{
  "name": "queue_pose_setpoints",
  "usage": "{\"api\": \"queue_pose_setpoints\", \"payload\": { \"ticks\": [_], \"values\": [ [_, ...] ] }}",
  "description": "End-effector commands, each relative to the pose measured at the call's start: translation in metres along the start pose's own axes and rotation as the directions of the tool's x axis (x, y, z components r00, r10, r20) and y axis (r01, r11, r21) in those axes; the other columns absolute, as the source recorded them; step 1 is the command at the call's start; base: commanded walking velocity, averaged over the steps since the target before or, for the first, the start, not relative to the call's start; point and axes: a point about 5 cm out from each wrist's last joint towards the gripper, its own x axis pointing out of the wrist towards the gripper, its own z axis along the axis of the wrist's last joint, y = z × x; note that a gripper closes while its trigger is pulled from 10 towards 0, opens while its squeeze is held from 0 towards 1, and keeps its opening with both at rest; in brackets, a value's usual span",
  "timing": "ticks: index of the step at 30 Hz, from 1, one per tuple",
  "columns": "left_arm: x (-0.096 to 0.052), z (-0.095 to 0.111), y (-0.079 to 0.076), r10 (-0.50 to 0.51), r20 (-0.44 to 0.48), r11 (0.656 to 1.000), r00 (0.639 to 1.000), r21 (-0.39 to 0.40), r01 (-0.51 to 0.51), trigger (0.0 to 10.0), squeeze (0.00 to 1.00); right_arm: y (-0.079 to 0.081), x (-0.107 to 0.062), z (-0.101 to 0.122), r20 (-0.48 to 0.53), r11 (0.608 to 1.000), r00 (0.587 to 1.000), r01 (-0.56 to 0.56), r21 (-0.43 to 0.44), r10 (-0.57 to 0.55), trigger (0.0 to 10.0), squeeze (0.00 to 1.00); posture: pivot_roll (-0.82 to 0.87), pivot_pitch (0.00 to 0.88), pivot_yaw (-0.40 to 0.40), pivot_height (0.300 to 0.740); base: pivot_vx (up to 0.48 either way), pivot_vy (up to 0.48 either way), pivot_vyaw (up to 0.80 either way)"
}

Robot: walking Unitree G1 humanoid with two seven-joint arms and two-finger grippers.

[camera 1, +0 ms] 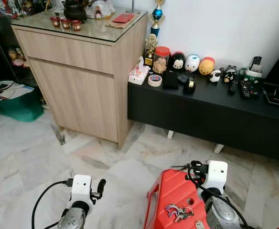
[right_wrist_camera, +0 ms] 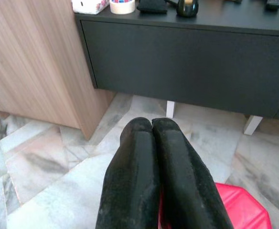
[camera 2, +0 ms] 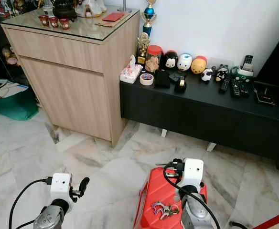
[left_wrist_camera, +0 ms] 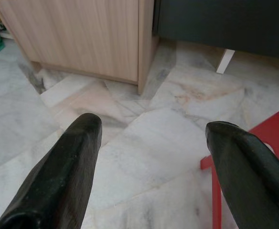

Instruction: Hang keys on a hook

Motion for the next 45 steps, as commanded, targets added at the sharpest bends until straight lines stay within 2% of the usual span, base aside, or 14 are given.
{"api": "queue_pose_setpoints", "payload": {
  "ticks": [1, 7, 12, 15, 29, 39, 45],
  "values": [
    [0.0, -0.003, 0.002, 0.012, -0.012, 1.0, 1.0, -0.002, -0.012, 10.0, 0.0, -0.004, 0.002, 0.001, 0.006, 1.0, 1.0, 0.021, 0.006, -0.021, 10.0, 0.0, 0.09, 0.0, -0.083, 0.74, 0.0, 0.0, 0.0],
    [0.0, -0.004, 0.003, 0.017, -0.012, 1.0, 1.0, -0.009, -0.017, 10.0, 0.0, -0.004, 0.003, 0.002, 0.005, 1.0, 1.0, 0.027, 0.006, -0.027, 10.0, 0.0, 0.1, 0.0, -0.089, 0.74, 0.0, 0.0, 0.0],
    [-0.005, -0.014, 0.009, 0.05, -0.05, 0.998, 0.997, -0.022, -0.051, 10.0, 0.0, -0.004, 0.005, 0.005, 0.009, 1.0, 1.0, 0.018, -0.007, -0.018, 10.0, 0.0, 0.1, 0.0, -0.089, 0.74, 0.0, 0.0, 0.0],
    [-0.009, -0.02, 0.013, 0.053, -0.067, 0.998, 0.996, -0.027, -0.055, 10.0, 0.0, -0.009, 0.005, 0.009, 0.021, 0.999, 0.999, 0.033, -0.006, -0.032, 10.0, 0.0, 0.09, 0.0, -0.089, 0.74, -0.272, 0.0, 0.0],
    [-0.017, -0.035, 0.006, 0.049, -0.112, 0.997, 0.992, -0.053, -0.055, 10.0, 0.0, -0.018, 0.002, 0.009, 0.015, 0.998, 0.999, 0.047, -0.028, -0.047, 10.0, 0.0, 0.08, 0.0, -0.103, 0.74, -0.334, 0.0, 0.0],
    [-0.008, -0.028, 0.009, 0.056, -0.101, 0.997, 0.993, -0.056, -0.062, 10.0, 0.0, -0.014, 0.016, 0.02, 0.038, 0.999, 0.998, 0.047, -0.025, -0.046, 10.0, 0.0, 0.08, 0.0, -0.102, 0.74, -0.357, 0.0, 0.0],
    [-0.002, -0.022, 0.008, 0.055, -0.085, 0.996, 0.995, -0.059, -0.06, 10.0, 0.0, -0.019, 0.021, 0.025, 0.053, 0.997, 0.996, 0.071, -0.02, -0.07, 10.0, 0.0, 0.08, 0.0, -0.104, 0.74, -0.356, 0.0, 0.0]
  ]
}}
